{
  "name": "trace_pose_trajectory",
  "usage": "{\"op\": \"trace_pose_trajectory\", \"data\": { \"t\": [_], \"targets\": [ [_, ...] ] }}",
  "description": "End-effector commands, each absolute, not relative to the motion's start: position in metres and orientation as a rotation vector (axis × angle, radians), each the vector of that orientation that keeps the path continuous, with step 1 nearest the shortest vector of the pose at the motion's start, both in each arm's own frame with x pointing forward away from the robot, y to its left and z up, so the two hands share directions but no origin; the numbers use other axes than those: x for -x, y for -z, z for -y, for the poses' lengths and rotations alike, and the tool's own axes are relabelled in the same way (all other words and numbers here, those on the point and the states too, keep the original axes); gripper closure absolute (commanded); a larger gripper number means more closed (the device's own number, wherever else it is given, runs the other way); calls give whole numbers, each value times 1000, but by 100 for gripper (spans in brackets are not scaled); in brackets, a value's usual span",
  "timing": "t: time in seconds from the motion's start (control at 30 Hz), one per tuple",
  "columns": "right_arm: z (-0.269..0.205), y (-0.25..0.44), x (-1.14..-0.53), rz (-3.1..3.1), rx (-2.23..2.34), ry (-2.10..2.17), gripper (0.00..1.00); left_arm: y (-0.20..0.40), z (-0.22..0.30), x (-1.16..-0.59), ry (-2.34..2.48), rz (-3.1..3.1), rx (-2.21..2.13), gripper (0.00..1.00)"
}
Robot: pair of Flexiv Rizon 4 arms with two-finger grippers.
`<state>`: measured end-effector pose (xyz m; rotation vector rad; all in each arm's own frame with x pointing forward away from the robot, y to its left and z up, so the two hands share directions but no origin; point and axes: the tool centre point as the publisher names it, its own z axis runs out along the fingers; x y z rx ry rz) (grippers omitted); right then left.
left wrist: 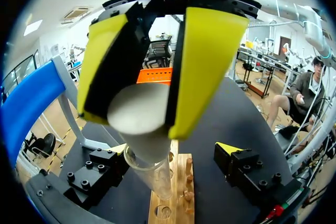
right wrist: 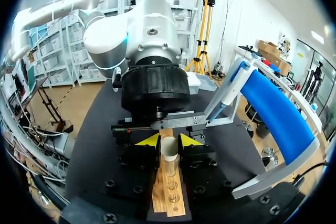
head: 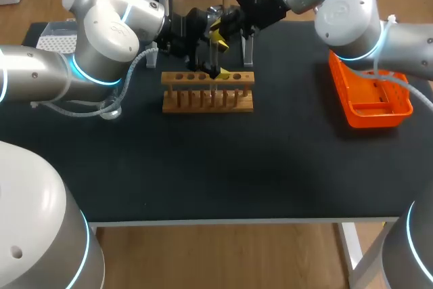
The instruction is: Invert the test tube, pick up the pipette, mount the tip to pipette, aspirate from beaker and dispense into the tube, eject the tip, return the pipette, and cap with the stopper.
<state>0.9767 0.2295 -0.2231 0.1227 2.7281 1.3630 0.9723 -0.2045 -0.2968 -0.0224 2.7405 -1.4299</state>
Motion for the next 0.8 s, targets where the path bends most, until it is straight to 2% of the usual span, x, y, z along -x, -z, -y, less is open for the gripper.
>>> {"op": "trace_pose_trajectory", "data": {
  "t": [0.03, 0.8],
  "targets": [
    [-229, 223, -976, -2725, -124, -1370, 100, 296, 205, -974, 1428, -2746, 20, 0],
    [-226, 224, -976, -2754, -169, -1360, 100, 296, 205, -974, 1428, -2746, 20, 0]
  ]
}}
